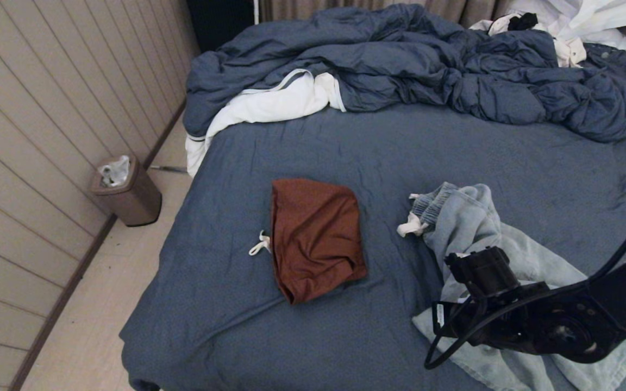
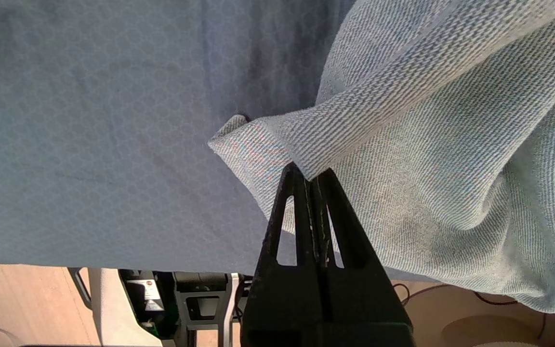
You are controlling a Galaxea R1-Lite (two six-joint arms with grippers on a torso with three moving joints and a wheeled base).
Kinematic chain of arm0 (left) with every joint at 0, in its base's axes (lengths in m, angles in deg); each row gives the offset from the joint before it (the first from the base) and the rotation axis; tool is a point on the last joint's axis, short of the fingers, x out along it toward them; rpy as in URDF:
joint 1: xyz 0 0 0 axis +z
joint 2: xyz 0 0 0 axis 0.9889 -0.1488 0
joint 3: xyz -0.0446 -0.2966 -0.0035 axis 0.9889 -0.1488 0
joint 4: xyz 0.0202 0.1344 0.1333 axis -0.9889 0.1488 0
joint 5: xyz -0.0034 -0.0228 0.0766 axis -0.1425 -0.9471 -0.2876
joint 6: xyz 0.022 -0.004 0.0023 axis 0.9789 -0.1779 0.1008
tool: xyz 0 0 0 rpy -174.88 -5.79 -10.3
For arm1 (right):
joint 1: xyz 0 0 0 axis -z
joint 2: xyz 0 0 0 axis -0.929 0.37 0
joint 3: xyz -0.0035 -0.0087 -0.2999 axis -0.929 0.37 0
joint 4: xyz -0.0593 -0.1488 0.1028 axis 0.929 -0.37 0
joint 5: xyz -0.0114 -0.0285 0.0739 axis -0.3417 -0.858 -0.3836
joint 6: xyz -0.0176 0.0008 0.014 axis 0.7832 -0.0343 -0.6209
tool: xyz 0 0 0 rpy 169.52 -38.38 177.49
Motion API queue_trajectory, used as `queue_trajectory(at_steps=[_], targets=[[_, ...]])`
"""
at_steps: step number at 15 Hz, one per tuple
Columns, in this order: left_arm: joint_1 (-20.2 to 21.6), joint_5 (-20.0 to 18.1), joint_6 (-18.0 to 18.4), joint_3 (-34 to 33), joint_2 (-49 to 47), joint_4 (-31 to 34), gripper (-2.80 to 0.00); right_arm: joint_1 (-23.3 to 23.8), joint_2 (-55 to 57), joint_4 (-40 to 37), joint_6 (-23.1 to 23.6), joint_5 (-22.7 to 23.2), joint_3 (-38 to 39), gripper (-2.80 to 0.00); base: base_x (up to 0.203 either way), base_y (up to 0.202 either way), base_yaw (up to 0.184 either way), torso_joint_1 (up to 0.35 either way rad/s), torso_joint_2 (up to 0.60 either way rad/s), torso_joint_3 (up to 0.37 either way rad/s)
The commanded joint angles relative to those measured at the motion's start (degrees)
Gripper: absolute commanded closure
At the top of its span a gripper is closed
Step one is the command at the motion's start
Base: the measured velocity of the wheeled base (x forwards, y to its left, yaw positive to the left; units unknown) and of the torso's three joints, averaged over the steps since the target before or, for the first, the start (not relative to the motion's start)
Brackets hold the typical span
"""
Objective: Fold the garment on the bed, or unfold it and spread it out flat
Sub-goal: Fold the blue shorts
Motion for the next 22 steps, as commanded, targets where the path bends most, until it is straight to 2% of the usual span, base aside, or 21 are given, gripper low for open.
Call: queue_trajectory(at_steps=[1,3,6,8,10,14,18,22], targets=[[0.0,0.0,-0.1,0.0,-0.1,0.0,-2.80,0.2,0.0,0.1,-0.1,-0.1,0.0,0.00,0.000,0.000,0.000,0.000,0.00,0.000],[0.0,0.0,-0.1,0.0,-0.1,0.0,-2.80,0.3,-1.8,0.0,0.0,-0.2,0.2,0.00,0.000,0.000,0.000,0.000,0.00,0.000],[0.0,0.0,-0.1,0.0,-0.1,0.0,-2.80,0.9,-10.9,-0.8,1.5,-0.3,0.8,0.00,0.000,0.000,0.000,0.000,0.00,0.000],[0.0,0.0,-0.1,0.0,-0.1,0.0,-2.80,3.5,-17.3,-5.8,3.7,-0.1,-0.5,0.00,0.000,0.000,0.000,0.000,0.00,0.000],[0.0,0.0,-0.1,0.0,-0.1,0.0,-2.80,9.2,-20.2,-10.6,6.2,0.6,-2.2,0.00,0.000,0.000,0.000,0.000,0.00,0.000],[0.0,0.0,-0.1,0.0,-0.1,0.0,-2.80,24.3,-22.6,-14.6,14.6,4.5,-5.5,0.00,0.000,0.000,0.000,0.000,0.00,0.000],[0.0,0.0,-0.1,0.0,-0.1,0.0,-2.80,38.7,-25.1,-22.9,21.5,11.5,-11.2,0.00,0.000,0.000,0.000,0.000,0.00,0.000],[0.0,0.0,-0.1,0.0,-0.1,0.0,-2.80,53.0,-22.6,-25.5,28.6,17.3,-13.8,0.00,0.000,0.000,0.000,0.000,0.00,0.000]])
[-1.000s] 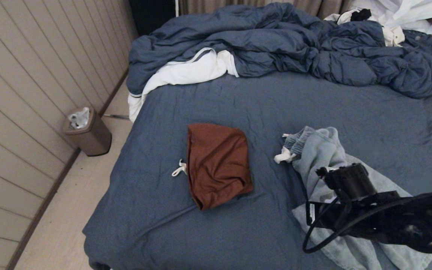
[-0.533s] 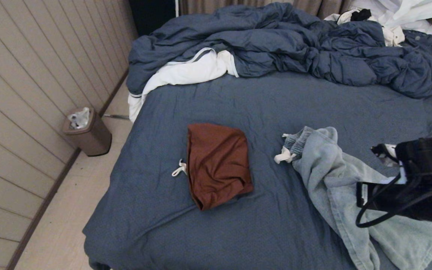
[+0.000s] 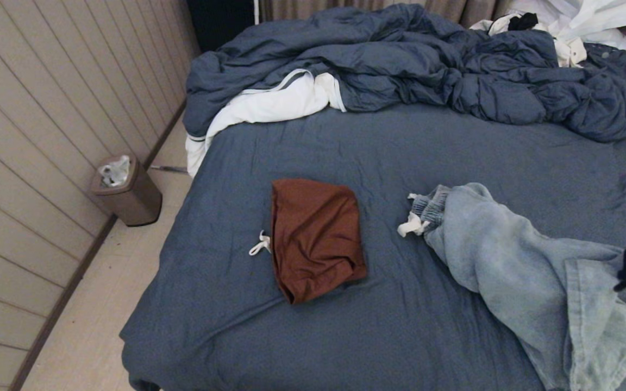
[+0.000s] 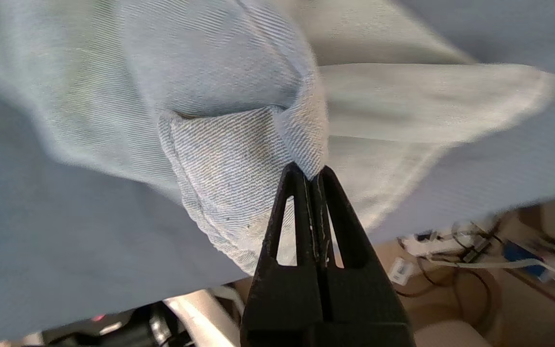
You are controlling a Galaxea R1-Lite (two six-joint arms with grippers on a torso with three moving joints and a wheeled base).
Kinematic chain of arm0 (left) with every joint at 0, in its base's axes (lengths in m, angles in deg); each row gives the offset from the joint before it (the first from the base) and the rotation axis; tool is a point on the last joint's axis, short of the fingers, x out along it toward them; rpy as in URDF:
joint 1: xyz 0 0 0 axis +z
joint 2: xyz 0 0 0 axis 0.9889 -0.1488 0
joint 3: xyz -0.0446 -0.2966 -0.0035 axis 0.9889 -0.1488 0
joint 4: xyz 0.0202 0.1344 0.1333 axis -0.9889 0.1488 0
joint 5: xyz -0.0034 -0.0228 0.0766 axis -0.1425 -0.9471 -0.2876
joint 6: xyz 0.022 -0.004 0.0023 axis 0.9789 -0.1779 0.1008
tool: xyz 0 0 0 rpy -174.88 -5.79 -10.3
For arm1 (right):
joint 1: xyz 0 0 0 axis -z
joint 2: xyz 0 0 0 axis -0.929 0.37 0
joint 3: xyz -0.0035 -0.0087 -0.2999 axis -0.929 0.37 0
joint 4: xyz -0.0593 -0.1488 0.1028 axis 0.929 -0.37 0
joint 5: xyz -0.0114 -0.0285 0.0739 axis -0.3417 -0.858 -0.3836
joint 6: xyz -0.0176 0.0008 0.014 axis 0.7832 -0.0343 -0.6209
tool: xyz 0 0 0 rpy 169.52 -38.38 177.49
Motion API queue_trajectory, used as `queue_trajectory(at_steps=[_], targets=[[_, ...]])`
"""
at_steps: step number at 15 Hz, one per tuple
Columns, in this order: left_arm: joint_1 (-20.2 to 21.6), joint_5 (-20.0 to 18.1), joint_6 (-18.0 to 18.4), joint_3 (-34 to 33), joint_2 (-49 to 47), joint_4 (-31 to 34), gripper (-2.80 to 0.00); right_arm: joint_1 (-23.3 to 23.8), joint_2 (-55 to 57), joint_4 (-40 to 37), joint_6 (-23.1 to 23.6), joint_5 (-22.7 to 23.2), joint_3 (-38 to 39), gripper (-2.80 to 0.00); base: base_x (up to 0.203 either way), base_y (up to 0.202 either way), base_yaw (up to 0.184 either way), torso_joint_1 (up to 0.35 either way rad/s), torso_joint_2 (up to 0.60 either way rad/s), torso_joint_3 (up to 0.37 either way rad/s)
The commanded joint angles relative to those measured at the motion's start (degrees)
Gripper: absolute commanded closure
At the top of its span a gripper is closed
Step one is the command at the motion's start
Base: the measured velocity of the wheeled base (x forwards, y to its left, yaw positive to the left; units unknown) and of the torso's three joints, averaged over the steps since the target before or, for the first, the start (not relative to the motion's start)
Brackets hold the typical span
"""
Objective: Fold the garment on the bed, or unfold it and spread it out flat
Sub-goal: Fold the blue shorts
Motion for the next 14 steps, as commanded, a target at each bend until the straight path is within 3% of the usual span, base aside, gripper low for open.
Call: queue_trajectory(at_steps=[1,6,14], targets=[[0.0,0.0,0.0,0.0,-0.1,0.0,-2.80,8.1,3.8,-0.3,3.2,2.6,-1.9,0.00,0.000,0.000,0.000,0.000,0.00,0.000],[0.0,0.0,0.0,0.0,-0.1,0.0,-2.80,16.2,16.1,0.1,8.1,6.2,-7.2,0.00,0.000,0.000,0.000,0.000,0.00,0.000],[0.0,0.0,0.0,0.0,-0.1,0.0,-2.80,19.8,29.3,-0.2,8.8,6.4,-22.9,0.00,0.000,0.000,0.000,0.000,0.00,0.000]])
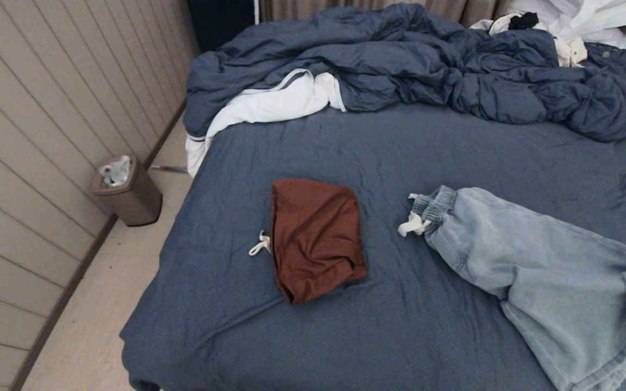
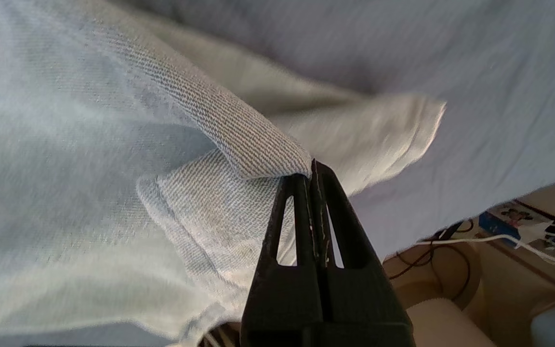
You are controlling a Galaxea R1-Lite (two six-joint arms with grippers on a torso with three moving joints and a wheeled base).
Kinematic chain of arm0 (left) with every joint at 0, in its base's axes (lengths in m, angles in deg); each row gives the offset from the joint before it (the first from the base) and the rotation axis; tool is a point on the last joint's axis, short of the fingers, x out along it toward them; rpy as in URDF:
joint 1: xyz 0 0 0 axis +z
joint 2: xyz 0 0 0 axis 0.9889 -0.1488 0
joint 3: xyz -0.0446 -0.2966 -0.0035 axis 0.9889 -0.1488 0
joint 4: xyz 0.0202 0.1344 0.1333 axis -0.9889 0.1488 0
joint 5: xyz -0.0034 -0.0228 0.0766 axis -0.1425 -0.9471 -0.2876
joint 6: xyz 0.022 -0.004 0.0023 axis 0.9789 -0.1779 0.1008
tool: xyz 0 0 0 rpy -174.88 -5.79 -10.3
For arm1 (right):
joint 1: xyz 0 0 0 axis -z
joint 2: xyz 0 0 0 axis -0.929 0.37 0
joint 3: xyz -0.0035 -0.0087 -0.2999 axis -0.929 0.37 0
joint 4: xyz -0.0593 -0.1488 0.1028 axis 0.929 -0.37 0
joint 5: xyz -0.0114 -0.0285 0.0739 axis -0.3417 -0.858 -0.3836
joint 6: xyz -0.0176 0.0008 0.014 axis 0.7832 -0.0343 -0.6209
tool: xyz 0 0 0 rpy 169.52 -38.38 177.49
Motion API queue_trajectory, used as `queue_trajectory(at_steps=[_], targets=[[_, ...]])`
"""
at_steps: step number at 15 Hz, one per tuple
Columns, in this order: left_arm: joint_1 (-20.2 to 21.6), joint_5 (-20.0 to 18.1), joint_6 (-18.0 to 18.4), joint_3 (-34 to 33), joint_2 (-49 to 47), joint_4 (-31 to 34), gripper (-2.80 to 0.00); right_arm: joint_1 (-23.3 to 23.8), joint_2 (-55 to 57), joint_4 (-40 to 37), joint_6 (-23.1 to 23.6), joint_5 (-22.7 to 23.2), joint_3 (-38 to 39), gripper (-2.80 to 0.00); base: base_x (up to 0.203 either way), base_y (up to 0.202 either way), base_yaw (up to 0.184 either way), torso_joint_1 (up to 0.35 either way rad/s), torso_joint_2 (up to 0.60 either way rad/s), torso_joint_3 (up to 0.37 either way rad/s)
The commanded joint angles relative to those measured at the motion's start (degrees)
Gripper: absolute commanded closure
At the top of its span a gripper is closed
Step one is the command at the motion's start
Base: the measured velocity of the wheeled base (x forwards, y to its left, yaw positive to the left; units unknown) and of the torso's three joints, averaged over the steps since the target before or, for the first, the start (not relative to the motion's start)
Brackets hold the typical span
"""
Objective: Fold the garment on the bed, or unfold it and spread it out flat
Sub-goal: Fold the blue shorts
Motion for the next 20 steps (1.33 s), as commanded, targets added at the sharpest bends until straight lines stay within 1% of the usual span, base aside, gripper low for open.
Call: queue_trajectory(at_steps=[1,4,5,11,13,14,16,20], targets=[[0.0,0.0,0.0,0.0,-0.1,0.0,-2.80,0.3,4.0,-0.2,0.0,0.0,-4.0,0.00,0.000,0.000,0.000,0.000,0.00,0.000],[0.0,0.0,0.0,0.0,-0.1,0.0,-2.80,0.1,6.5,-0.3,0.0,-0.1,-5.9,0.00,0.000,0.000,0.000,0.000,0.00,0.000],[0.1,0.0,0.0,0.0,-0.1,0.0,-2.80,0.1,6.7,-0.3,0.0,-0.1,-5.7,-2.80,0.000,0.000,0.000,0.000,0.00,0.000],[0.0,0.0,0.0,0.0,-0.1,0.0,-2.80,0.3,6.2,-0.4,0.2,0.0,-6.4,-2.80,0.000,0.000,0.000,0.000,0.00,0.000],[0.0,0.0,0.0,0.0,-0.1,0.0,-2.80,0.3,4.2,-2.1,0.5,0.9,-3.6,-2.80,0.000,0.000,0.000,0.000,0.00,0.000],[0.0,0.0,0.0,0.0,-0.1,0.0,-2.80,0.2,3.1,-4.1,1.6,2.3,-1.6,-2.80,0.000,0.000,0.000,0.000,0.00,0.000],[0.0,0.0,0.0,0.0,-0.1,0.0,-2.80,0.0,2.6,-5.0,3.2,3.9,2.9,-2.80,0.000,0.000,0.000,0.000,0.00,0.000],[0.0,0.0,0.0,0.0,-0.1,0.0,-2.80,-0.5,8.5,-5.0,3.0,4.2,2.8,-2.80,0.000,0.000,0.000,0.000,0.00,0.000]])
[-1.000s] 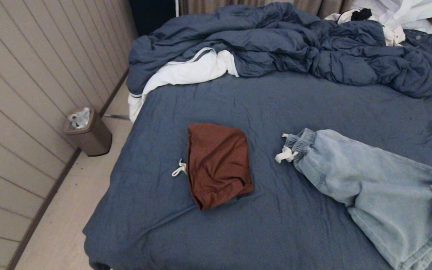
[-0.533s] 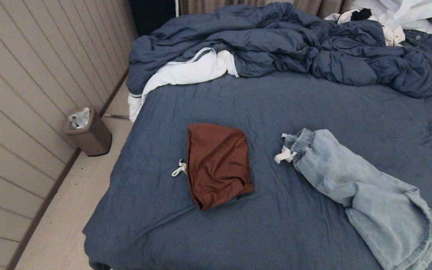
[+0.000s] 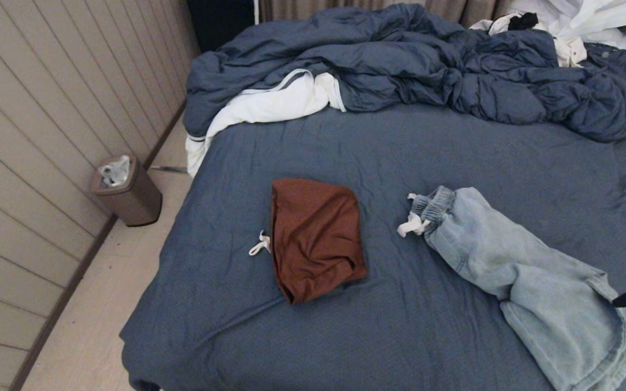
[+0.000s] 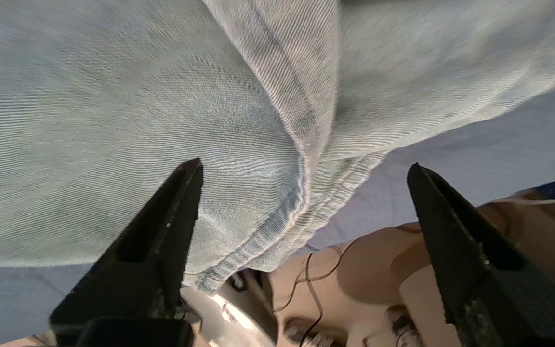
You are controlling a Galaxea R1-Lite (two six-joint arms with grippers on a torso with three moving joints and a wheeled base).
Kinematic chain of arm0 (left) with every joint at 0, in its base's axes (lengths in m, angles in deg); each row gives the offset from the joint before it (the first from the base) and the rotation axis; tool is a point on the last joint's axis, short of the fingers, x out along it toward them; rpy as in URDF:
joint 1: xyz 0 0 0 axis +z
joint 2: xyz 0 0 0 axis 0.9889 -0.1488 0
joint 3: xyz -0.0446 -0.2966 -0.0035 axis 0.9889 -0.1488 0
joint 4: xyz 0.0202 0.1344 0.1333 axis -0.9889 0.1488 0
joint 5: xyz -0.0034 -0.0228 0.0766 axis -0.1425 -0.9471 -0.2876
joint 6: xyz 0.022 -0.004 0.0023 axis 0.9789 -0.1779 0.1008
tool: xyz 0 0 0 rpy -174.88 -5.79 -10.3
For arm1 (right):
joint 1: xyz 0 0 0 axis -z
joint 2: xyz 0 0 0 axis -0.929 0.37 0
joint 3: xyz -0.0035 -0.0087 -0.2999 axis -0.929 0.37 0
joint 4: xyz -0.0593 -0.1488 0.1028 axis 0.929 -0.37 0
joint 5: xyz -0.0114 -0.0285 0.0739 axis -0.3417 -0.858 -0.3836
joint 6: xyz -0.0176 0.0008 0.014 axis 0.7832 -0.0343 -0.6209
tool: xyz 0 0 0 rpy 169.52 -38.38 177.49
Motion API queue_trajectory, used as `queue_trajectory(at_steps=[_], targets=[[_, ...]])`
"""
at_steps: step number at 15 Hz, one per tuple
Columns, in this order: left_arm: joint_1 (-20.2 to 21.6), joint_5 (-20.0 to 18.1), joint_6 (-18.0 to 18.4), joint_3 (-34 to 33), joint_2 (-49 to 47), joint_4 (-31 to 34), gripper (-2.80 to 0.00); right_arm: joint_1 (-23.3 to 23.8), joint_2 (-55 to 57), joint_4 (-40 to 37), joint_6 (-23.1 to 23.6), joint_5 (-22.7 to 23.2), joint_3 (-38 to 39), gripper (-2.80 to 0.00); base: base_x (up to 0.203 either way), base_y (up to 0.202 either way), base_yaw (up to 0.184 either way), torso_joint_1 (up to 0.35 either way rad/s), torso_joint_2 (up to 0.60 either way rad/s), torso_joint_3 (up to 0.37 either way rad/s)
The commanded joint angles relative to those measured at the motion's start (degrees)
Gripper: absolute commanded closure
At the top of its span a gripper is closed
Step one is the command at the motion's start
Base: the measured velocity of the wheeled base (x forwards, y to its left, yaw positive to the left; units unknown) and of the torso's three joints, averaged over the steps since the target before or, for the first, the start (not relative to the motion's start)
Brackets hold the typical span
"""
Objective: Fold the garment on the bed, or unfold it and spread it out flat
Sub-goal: Fold the blue shorts
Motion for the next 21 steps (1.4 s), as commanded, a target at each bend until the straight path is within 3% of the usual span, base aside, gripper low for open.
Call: queue_trajectory(at_steps=[1,13,21], targets=[[0.0,0.0,0.0,0.0,-0.1,0.0,-2.80,-0.3,4.0,0.7,-0.2,0.0,-0.3,-2.80,0.000,0.000,0.000,0.000,0.00,0.000],[0.0,0.0,0.0,0.0,-0.1,0.0,-2.80,0.8,11.0,3.2,-0.7,-3.4,-9.4,-2.80,0.000,0.000,0.000,0.000,0.00,0.000],[0.0,0.0,0.0,0.0,-0.1,0.0,-2.80,7.6,13.6,2.8,-1.1,-4.0,-15.2,-2.80,0.000,0.000,0.000,0.000,0.00,0.000]])
